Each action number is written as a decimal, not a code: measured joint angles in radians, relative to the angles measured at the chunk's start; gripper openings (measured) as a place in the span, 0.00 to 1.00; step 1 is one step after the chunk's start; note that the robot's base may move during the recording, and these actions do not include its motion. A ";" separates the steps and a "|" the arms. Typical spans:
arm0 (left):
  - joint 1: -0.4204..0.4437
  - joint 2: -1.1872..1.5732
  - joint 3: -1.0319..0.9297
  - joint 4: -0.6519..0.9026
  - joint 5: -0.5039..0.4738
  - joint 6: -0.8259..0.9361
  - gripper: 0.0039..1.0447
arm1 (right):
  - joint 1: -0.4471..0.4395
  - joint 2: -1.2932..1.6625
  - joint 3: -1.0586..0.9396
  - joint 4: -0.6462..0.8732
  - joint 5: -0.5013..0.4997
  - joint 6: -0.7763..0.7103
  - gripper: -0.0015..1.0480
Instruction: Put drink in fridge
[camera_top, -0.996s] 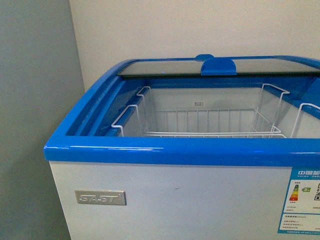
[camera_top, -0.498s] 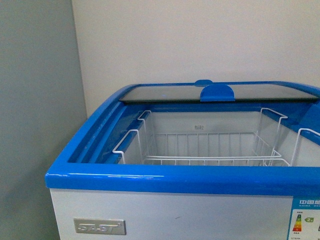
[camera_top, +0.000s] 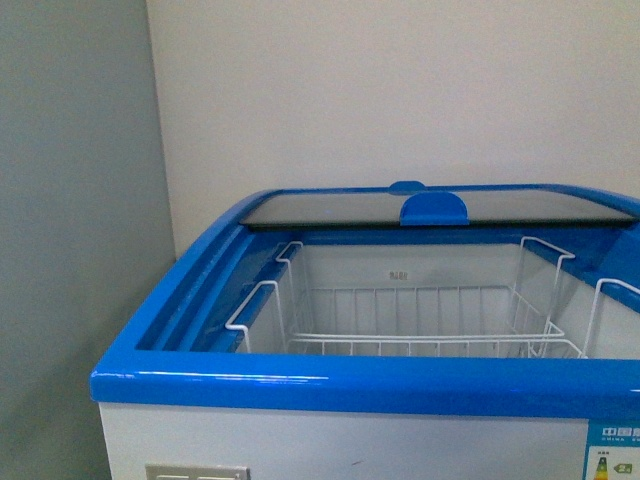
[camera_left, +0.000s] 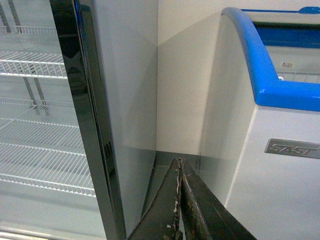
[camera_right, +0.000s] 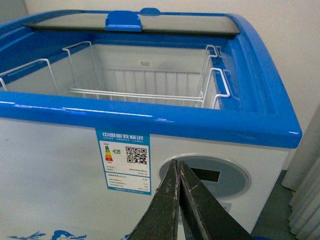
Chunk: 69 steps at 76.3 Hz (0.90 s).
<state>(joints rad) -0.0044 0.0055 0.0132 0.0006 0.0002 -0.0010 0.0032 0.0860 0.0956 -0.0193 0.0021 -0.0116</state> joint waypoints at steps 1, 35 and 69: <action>0.000 0.000 0.000 0.000 0.000 0.000 0.02 | 0.000 -0.001 -0.002 0.001 0.000 0.000 0.03; 0.000 0.000 0.000 0.000 0.000 0.000 0.02 | 0.000 -0.049 -0.050 0.013 0.000 0.000 0.03; 0.000 0.000 0.000 0.000 0.000 0.000 0.16 | -0.001 -0.080 -0.060 0.017 -0.003 0.000 0.19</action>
<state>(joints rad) -0.0044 0.0055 0.0132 0.0006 0.0002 -0.0013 0.0021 0.0055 0.0353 -0.0025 -0.0006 -0.0113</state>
